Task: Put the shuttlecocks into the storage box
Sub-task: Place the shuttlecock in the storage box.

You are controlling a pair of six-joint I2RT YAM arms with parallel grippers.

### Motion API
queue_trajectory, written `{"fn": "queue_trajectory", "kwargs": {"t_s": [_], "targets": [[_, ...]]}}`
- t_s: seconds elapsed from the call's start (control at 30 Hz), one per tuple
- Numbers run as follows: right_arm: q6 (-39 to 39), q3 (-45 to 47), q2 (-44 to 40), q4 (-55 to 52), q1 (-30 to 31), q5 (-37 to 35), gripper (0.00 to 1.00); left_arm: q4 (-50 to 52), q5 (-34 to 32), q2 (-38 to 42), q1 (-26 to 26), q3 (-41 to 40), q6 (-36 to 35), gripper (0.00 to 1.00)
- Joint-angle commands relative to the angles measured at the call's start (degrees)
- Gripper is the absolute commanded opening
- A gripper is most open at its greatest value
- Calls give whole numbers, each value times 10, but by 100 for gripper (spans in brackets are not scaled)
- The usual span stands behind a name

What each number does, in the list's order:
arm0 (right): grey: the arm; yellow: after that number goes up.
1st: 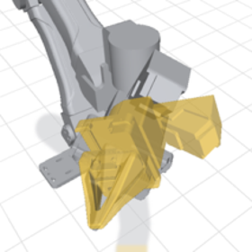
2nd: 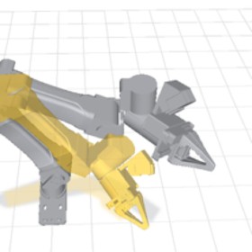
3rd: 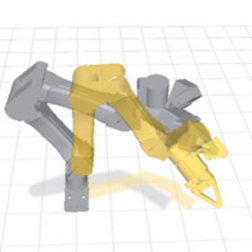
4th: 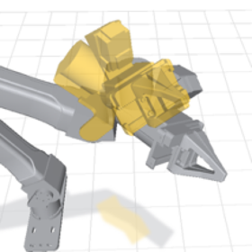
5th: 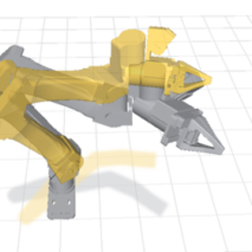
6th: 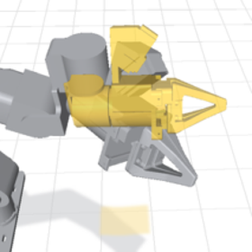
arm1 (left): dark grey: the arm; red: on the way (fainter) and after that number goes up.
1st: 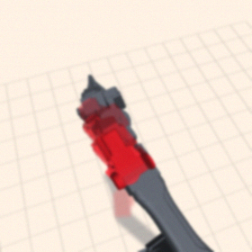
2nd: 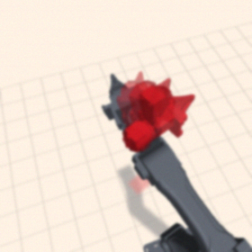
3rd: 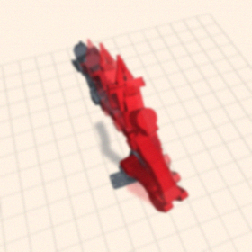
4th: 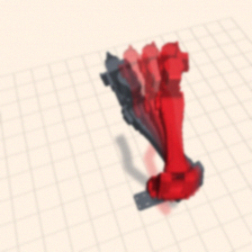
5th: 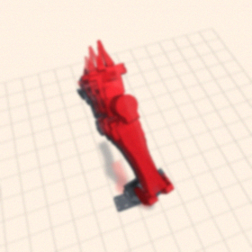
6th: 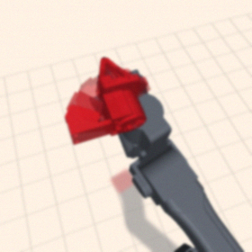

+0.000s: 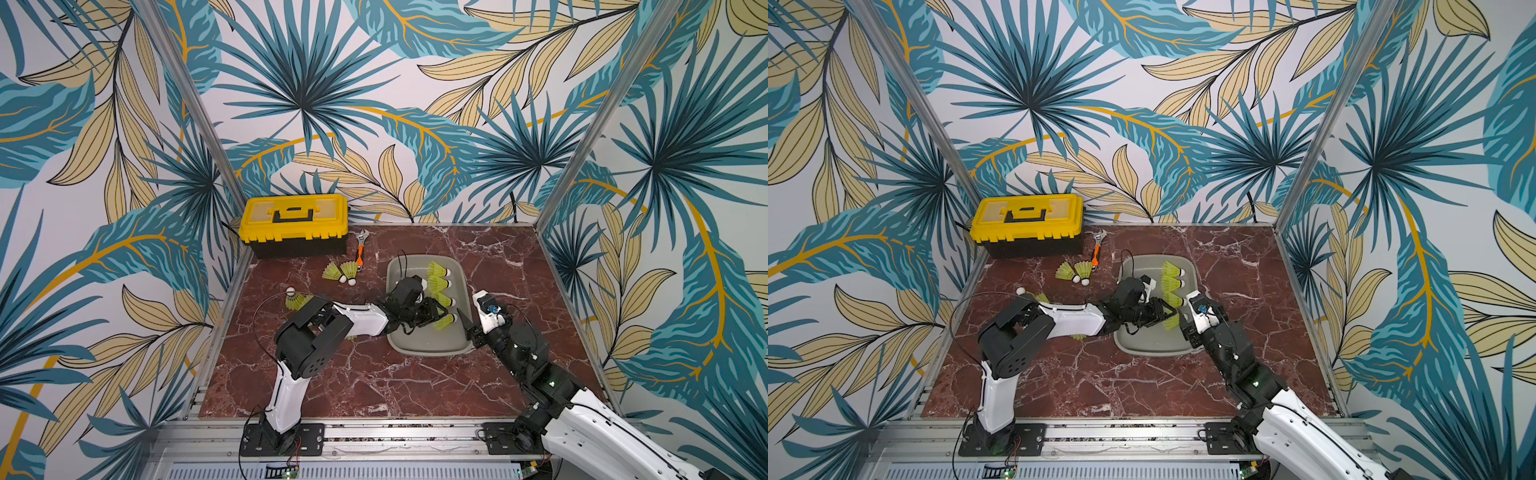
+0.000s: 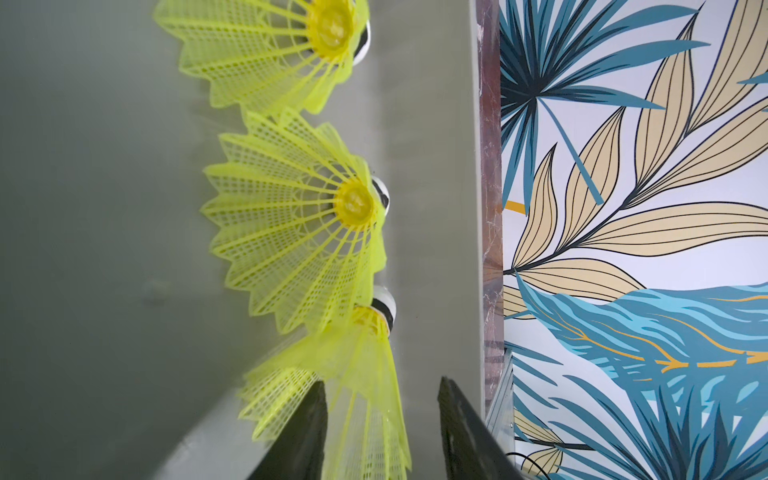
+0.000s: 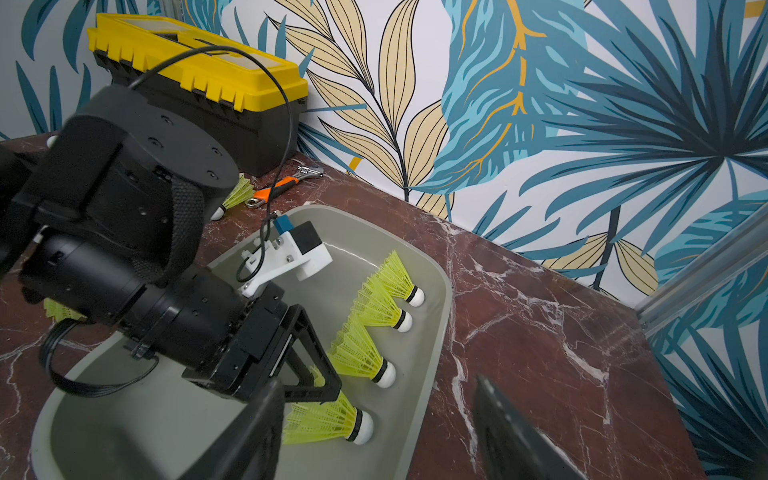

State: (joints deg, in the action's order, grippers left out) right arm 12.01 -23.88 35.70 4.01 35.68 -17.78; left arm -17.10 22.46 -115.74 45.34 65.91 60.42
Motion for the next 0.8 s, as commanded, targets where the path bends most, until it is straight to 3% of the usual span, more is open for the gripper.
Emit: {"fn": "queue_trajectory", "kwargs": {"t_s": [0.0, 0.47, 0.77], "targets": [[0, 16, 0, 2, 1, -8, 72, -17, -3, 29, 2, -1, -18, 47], [-2, 17, 0, -2, 1, -12, 72, -3, -7, 41, 0, -6, -27, 50], [-3, 16, 1, -1, 2, -13, 72, 54, -33, 98, -2, -31, -70, 52]]}}
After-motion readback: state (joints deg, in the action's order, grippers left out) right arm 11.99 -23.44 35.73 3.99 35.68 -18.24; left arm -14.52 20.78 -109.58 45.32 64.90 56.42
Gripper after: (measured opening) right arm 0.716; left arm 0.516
